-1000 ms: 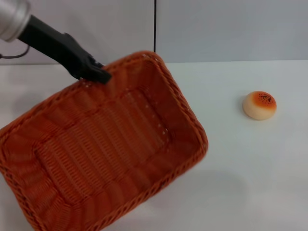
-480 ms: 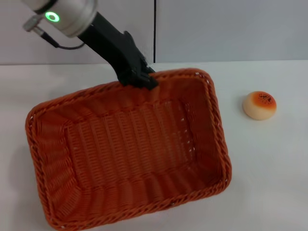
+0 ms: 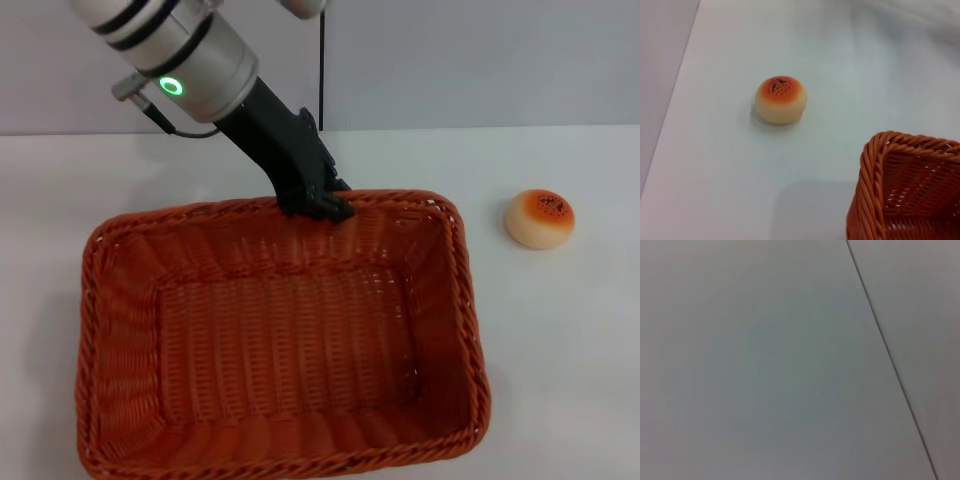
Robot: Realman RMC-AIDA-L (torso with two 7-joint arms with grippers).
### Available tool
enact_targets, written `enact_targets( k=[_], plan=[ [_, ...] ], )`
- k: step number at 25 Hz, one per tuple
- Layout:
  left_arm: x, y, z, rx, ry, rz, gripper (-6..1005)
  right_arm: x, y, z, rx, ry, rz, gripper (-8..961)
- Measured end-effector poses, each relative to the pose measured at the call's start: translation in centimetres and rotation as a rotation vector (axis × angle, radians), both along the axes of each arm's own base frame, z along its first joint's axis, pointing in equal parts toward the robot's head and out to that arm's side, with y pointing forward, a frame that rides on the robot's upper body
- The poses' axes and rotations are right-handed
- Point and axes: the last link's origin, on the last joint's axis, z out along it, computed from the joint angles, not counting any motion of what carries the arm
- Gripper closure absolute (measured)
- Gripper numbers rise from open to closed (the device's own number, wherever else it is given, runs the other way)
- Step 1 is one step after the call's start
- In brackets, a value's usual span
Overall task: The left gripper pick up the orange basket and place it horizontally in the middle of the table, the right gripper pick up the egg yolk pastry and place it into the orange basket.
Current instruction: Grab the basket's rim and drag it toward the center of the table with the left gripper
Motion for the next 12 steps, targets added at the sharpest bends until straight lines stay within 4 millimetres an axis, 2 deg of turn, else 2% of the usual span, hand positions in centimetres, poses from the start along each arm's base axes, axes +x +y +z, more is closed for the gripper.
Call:
enact_targets(
  k=[5, 12],
  plan=[
    [-0.5, -0.2, -1.1, -0.015, -0.018, 0.008, 822, 0.0, 0.1, 0.0, 0.000, 0.000, 0.001, 126],
    [-0.3, -0.5, -1.9, -0.013, -0.036, 0.026, 772, -0.1, 0.1, -0.1, -0.001, 0.001, 0.002, 126]
  ],
)
